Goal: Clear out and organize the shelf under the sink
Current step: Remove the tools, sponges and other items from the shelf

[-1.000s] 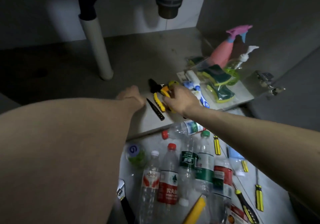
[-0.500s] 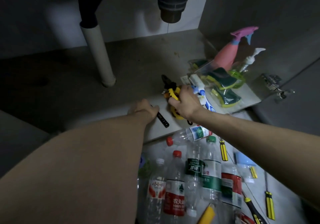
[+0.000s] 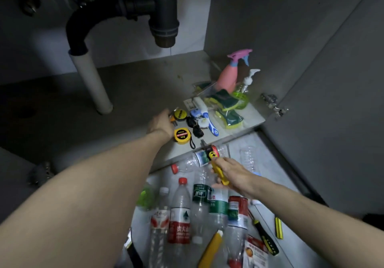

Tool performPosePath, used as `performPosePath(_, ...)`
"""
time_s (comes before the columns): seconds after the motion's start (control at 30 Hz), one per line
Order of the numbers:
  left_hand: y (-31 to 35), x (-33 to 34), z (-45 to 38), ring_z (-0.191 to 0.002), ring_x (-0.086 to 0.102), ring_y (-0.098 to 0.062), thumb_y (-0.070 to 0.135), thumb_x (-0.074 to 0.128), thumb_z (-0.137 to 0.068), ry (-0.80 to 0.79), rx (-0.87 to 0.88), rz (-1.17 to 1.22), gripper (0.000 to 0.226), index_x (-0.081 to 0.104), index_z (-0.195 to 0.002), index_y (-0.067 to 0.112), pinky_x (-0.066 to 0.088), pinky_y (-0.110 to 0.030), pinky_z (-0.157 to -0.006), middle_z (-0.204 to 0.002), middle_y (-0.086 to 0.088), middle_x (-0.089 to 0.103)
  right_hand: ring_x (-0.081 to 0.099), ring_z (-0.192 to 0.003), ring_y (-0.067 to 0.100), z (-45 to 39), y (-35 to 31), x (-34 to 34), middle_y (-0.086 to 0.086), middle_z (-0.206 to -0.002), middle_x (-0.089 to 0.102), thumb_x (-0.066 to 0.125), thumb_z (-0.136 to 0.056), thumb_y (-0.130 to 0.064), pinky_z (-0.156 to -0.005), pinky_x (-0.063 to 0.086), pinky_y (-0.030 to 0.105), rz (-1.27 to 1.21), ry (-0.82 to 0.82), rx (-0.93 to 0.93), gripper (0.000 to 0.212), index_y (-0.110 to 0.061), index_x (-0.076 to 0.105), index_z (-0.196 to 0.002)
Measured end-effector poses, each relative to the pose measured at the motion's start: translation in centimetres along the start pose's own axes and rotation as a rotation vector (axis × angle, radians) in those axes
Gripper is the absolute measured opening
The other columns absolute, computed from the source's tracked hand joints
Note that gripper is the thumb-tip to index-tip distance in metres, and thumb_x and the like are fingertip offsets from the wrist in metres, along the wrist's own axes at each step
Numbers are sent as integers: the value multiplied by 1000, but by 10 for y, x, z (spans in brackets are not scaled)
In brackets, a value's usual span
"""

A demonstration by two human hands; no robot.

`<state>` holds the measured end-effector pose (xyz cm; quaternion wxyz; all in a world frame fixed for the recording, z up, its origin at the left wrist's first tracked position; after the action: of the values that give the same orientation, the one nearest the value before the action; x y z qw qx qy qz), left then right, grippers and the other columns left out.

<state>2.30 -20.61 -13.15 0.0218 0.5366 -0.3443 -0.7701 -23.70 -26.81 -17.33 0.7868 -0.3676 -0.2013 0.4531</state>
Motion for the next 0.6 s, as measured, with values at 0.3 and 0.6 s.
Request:
performPosePath(0.3, 102, 94, 150, -101, 62, -40, 9, 44, -99, -299, 410, -76, 21, 52, -118, 9, 50, -45, -79, -110, -22, 64, 58, -55, 21, 95, 118, -66, 14, -87, 65, 45, -103, -47, -58, 53, 30, -242, 145, 257, 42, -9, 63, -98)
performPosePath(0.6, 72, 190, 287, -94, 62, -31, 27, 36, -107, -640, 466, -136, 24, 53, -112, 11, 51, -40, -80, -107, -15, 65, 62, -63, 23, 192, 269, -134, 12, -79, 65, 51, -102, -45, -70, 54, 36, -328, 315, 559, 37, -8, 57, -100)
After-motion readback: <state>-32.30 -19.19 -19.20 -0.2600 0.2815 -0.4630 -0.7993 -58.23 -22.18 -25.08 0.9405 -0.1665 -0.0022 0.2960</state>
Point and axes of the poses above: each hand's wrist, its own z-axis away from the middle knuckle, its own x-axis out of the palm, y = z × x, the point moved 10 cm from there along -z, towards the middle knuckle
